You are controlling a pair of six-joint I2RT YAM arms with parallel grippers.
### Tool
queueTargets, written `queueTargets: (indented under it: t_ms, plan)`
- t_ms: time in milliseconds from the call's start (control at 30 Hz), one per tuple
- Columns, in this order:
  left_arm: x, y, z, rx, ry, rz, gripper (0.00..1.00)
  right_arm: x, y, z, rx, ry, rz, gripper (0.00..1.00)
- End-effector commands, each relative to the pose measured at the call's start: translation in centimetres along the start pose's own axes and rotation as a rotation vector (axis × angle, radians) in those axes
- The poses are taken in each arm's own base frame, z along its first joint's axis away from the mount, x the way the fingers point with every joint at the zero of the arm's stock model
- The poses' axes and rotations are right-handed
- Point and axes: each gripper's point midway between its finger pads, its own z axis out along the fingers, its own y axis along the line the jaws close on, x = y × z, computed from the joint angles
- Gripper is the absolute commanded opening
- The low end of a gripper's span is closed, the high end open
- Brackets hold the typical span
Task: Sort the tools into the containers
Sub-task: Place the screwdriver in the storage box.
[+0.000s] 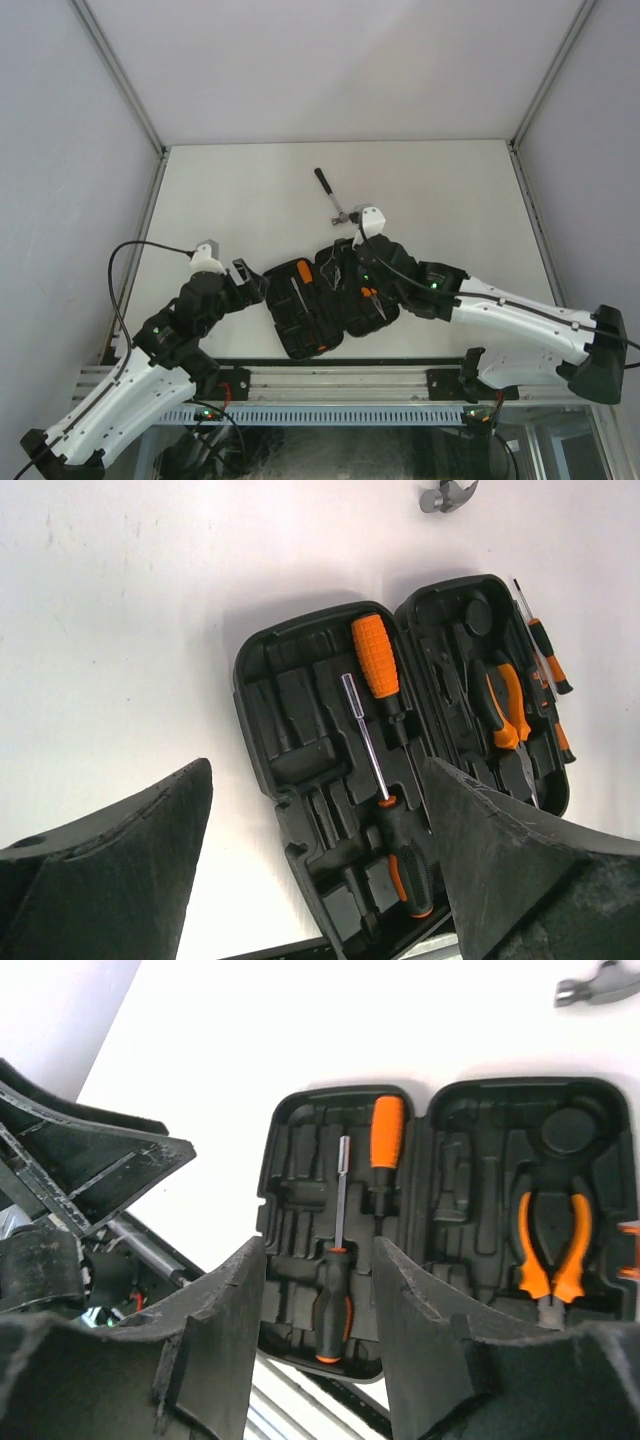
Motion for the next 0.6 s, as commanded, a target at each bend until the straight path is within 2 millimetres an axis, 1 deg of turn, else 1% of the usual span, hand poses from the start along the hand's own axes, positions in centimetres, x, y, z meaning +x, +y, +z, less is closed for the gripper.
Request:
queueTargets:
  t_ms: [0,100,133,167,233,267,333,433,500,567]
  plan:
    - [-2.6,-1.4,-0.8,0.031,-0.064,0.02,0.9,-2.7,-1.4,-1.5,0.031,-0.165,-0.004,0.48]
    - [-2.9,-1.6,-0.8,0.037,-0.07,0.02,0.9,-3.0,-2.6,-2.7,0.024,-0.174,0.002,0.51]
    - [-2.9,-1.6,-0.9,0.039,-0.071,0.02,0.9,-2.9,-3.2,-3.1,0.03,-0.178,0.004,0.54]
    - [-3.0,-1.7,-0.9,0.043,-0.071,0.021,0.9,-2.8,-3.7,-3.5,0.036,-0.183,0.014,0.58]
    - [-2.9,-1.8,-0.8,0.043,-0.067,0.022,0.9,-2.4,-5.1,-4.2,0.061,-0.193,0.062,0.77]
    - [-2.9,-1.8,-0.7,0.042,-0.063,0.021,0.91,-2.3,-5.6,-4.4,0.06,-0.204,0.085,0.84]
    - [-2.8,-1.9,-0.7,0.043,-0.059,0.021,0.91,-2.3,-6.2,-5.1,0.036,-0.235,0.118,0.92]
    - [-2.9,-2.1,-0.5,0.045,-0.056,0.02,0.92,-1.8,-7.2,-5.5,0.028,-0.252,0.136,1.0]
    - [-3.0,-2.2,-0.4,0.047,-0.058,0.019,0.94,-1.8,-8.2,-5.7,0.061,-0.262,0.156,1.0]
    - [-3.3,-2.3,-0.4,0.044,-0.061,0.016,0.99,-1.7,-9.1,-5.8,0.096,-0.271,0.179,1.0]
